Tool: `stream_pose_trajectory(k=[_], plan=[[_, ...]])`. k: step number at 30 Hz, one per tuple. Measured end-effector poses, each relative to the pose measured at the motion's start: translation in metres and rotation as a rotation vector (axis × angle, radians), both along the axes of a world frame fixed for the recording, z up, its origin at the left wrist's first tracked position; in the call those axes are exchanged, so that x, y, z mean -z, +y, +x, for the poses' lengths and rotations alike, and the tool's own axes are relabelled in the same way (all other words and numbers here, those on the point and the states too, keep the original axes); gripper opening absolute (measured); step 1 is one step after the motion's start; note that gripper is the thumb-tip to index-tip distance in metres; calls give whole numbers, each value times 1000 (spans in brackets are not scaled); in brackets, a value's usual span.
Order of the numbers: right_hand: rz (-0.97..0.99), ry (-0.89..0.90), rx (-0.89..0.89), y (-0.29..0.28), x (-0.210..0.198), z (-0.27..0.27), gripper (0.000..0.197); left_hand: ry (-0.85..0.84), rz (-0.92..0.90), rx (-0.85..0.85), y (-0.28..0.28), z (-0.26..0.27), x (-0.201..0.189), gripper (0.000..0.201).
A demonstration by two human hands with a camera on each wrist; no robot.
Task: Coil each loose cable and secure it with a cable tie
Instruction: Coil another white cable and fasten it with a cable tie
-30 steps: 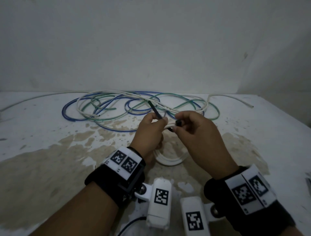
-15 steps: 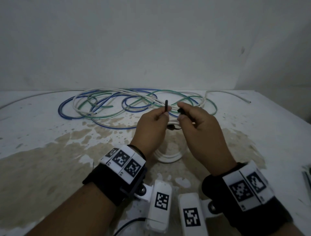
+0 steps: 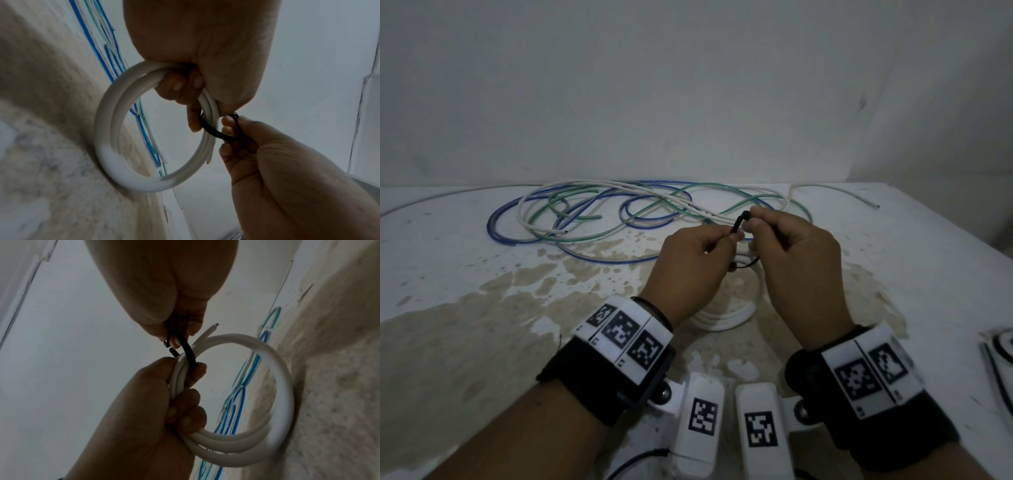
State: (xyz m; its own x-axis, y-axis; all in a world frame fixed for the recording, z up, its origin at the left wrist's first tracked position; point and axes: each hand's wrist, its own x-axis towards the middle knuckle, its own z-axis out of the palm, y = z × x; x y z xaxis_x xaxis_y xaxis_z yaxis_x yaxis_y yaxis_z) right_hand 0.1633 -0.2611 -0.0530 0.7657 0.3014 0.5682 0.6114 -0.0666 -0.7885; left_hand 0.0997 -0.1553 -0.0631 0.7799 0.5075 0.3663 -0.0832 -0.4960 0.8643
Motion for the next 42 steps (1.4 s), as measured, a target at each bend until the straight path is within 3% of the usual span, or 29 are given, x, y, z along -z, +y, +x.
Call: stream_pose_trajectory(k=[9, 14, 18, 29, 35, 42], plan=[[1, -104, 0, 0, 3, 2, 19, -8, 45, 15, -2, -2, -1, 25], [12, 88, -119, -5, -2, 4, 15, -34, 86, 4, -1, -2, 2, 31], [57, 289, -228, -8, -8, 4, 17, -25, 74, 0, -1, -2, 3, 23], [6, 429, -336, -23, -18, 12, 11, -50, 127, 61, -5, -5, 0, 25], [-25, 482, -338, -20, -16, 10, 13, -83, 281, 88, -5, -4, 5, 30], [92, 321, -231, -16, -14, 3, 14, -10, 212, 13, -4, -1, 5, 20]])
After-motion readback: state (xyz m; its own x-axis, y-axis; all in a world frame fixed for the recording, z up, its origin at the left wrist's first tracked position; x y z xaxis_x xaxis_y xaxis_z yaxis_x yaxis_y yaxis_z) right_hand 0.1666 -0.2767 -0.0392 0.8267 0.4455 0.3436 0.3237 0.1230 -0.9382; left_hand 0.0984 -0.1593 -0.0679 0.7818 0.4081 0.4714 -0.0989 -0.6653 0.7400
